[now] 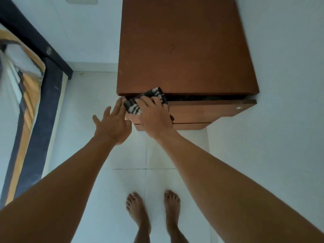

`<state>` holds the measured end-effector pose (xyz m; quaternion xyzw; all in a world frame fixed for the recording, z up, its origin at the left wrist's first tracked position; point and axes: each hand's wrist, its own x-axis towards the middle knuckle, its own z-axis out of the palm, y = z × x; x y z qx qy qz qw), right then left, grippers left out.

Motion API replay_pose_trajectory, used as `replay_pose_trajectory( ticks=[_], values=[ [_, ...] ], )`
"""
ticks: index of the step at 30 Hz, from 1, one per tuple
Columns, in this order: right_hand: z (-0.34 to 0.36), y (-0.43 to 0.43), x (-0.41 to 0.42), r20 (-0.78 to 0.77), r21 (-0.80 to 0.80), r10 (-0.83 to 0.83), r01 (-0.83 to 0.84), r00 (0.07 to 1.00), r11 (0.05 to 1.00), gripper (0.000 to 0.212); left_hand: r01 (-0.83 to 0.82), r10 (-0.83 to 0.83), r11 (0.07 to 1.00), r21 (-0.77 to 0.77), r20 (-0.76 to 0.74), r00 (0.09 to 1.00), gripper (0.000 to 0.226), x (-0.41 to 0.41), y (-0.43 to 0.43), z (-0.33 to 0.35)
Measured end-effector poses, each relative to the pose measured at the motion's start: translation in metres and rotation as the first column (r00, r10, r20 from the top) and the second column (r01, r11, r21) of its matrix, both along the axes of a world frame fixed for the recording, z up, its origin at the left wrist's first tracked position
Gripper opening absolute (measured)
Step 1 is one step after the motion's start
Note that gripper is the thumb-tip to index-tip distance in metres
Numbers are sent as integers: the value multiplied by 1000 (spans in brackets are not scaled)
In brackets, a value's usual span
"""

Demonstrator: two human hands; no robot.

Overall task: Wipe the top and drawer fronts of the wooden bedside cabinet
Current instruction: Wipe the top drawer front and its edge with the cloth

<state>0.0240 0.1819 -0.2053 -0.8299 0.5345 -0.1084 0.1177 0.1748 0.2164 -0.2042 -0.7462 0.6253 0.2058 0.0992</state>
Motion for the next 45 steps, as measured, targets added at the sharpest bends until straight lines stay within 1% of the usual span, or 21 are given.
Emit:
replay_pose_trajectory(
  ticks=[2, 4, 6, 9, 14, 18, 21, 24, 29, 33, 36, 38, 40, 42, 44, 45],
  values=[
    [-9, -2, 1, -52, -12, -40, 39, 998, 999, 51, 1, -1, 1000, -15, 4, 1000, 68, 0, 1, -1],
    [-11, -6, -15, -99, -31, -102, 99, 990, 995, 49, 5, -5, 1000, -30, -1, 1000, 69, 0, 3, -2],
    [-11, -11, -40, -125, -54, -171, 165, 977, 985, 45, 14, -14, 999, -50, -3, 1000, 69, 1, 4, -2],
    [-16, -16, -84, -151, -114, -207, 191, 967, 975, 44, 25, -25, 998, -64, 7, 1000, 70, 3, 6, -4],
    [-21, -18, -147, -211, -111, -291, 273, 933, 956, 48, 15, -14, 998, -67, 10, 1000, 70, -1, 7, -5],
    [-26, -18, -179, -178, -178, -326, 296, 928, 938, 50, 8, -7, 998, -60, 20, 1000, 72, 1, 7, -5],
    [-33, -14, -202, -157, -234, -307, 267, 939, 935, 53, -19, 20, 998, -54, 20, 1000, 72, -3, 6, -6],
    [-36, -16, -233, -122, -173, -370, 347, 921, 922, 60, -49, 51, 997, -54, 35, 998, 73, -9, 6, -7],
    [-27, -24, -276, -119, -58, -451, 447, 885, 893, 67, -94, 97, 994, -59, 52, 994, 73, -18, 5, -7],
    [-25, -26, -279, -122, -13, -487, 490, 865, 872, 70, -131, 134, 991, -33, 98, 986, 73, -25, 1, -6],
    [-23, -29, -278, -171, -3, -509, 516, 844, 857, 71, -159, 160, 987, -20, 106, 981, 74, -29, -1, -5],
    [-14, -28, -276, -191, 26, -538, 552, 821, 833, 65, -176, 176, 984, -8, 104, 979, 74, -31, -2, -3],
    [-1, -25, -274, -215, 57, -578, 601, 787, 798, 47, -183, 182, 983, -4, 100, 978, 74, -32, -4, -2],
    [11, -14, -264, -325, 117, -603, 663, 729, 739, 27, -177, 177, 984, -5, 98, 979, 74, -31, -5, -1],
    [18, 6, -249, -408, 218, -602, 714, 686, 666, 22, -165, 165, 986, -4, 87, 982, 74, -28, -5, 1],
    [19, 17, -240, -397, 249, -604, 714, 691, 654, 21, -152, 152, 988, -8, 81, 985, 74, -26, -5, 2]
  ],
)
